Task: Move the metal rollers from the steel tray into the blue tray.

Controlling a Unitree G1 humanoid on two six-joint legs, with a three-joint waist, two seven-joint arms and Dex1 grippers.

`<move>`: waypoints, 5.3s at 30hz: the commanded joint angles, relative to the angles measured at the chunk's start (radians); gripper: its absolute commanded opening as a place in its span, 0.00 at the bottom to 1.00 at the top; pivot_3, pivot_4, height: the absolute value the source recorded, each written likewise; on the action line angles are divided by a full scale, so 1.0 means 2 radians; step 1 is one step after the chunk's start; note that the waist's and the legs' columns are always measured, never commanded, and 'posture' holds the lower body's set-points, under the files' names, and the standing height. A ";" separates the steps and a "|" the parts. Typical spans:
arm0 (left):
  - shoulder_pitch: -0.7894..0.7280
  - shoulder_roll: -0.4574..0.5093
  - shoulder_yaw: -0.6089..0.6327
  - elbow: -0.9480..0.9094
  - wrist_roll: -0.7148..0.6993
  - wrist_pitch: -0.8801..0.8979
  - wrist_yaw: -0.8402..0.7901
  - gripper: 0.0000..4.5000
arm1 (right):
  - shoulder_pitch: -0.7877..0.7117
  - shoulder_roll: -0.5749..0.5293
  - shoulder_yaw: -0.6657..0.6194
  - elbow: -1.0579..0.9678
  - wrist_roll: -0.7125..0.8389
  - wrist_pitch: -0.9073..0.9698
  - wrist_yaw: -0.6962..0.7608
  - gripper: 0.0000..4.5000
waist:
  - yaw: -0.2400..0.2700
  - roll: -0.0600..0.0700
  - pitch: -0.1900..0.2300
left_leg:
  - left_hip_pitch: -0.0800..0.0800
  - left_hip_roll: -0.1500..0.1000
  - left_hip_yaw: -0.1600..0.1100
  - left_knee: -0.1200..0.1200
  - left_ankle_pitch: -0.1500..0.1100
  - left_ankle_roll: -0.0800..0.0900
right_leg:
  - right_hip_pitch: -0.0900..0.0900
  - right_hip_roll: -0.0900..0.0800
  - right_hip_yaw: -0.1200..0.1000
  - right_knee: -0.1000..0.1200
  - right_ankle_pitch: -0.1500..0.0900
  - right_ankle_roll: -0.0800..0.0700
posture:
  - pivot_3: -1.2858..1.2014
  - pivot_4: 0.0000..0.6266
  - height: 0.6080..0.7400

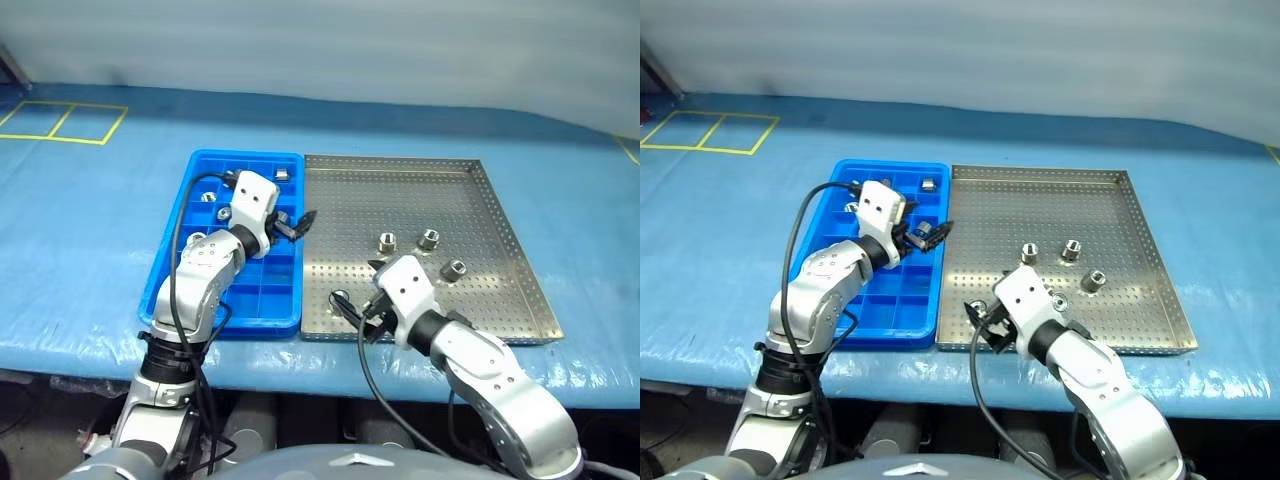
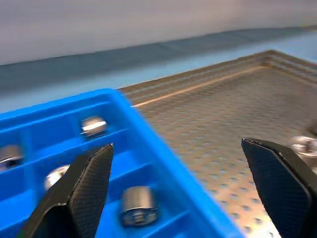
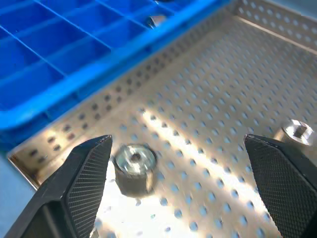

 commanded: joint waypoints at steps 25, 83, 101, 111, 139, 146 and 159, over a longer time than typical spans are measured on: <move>-0.191 0.101 -0.319 0.193 0.153 -0.189 -0.417 0.74 | 0.105 0.060 -0.003 -0.075 -0.027 -0.006 -0.094 1.00 | -0.041 0.001 0.000 | 0.000 0.001 0.001 0.000 0.000 0.000 | -0.001 0.001 0.001 0.001 0.000 0.000 | 0.48 0.24 1.00; 0.146 0.055 0.107 -0.186 0.051 0.208 0.089 0.97 | -0.162 0.053 0.092 0.115 -0.014 -0.059 0.045 1.00 | 0.027 0.000 0.000 | 0.000 0.001 -0.001 0.000 0.000 0.000 | 0.000 0.000 0.000 0.000 0.000 0.000 | 0.62 0.24 1.00; -0.087 -0.027 -0.032 0.066 0.011 0.019 -0.004 0.99 | 0.024 0.038 -0.017 -0.035 -0.037 0.002 -0.042 1.00 | -0.004 0.000 0.000 | 0.000 0.000 0.000 0.000 0.000 0.000 | 0.000 0.000 0.000 0.000 0.000 0.000 | 0.50 0.24 1.00; -0.185 -0.129 -0.086 0.313 0.065 -0.106 0.003 0.99 | 0.082 0.062 -0.011 -0.077 -0.059 0.007 -0.092 1.00 | -0.042 0.000 0.000 | 0.000 0.000 0.000 0.000 0.000 0.000 | 0.000 0.001 0.001 0.000 0.000 0.001 | 0.45 0.24 1.00; -0.165 -0.156 -0.014 0.291 0.049 -0.117 -0.002 0.39 | 0.030 0.060 0.012 -0.049 -0.053 0.005 -0.081 1.00 | -0.058 0.000 0.000 | 0.000 0.001 0.001 0.000 0.000 0.000 | -0.001 0.001 0.002 0.001 0.001 0.001 | 0.50 0.24 1.00; -0.097 -0.065 0.024 0.072 -0.010 -0.041 -0.035 0.39 | -0.074 0.048 0.045 0.012 -0.036 -0.006 -0.027 1.00 | -0.048 0.000 0.000 | 0.001 0.001 0.001 0.000 0.000 0.000 | 0.000 0.001 0.002 0.001 0.001 0.001 | 0.54 0.24 1.00; 0.130 0.123 0.124 -0.218 -0.046 0.047 -0.028 0.39 | -0.207 0.051 0.120 0.140 -0.016 -0.071 0.079 1.00 | 0.017 0.000 0.000 | 0.001 0.001 0.000 -0.001 0.000 0.000 | 0.000 0.000 0.001 0.000 0.000 0.001 | 0.66 0.24 1.00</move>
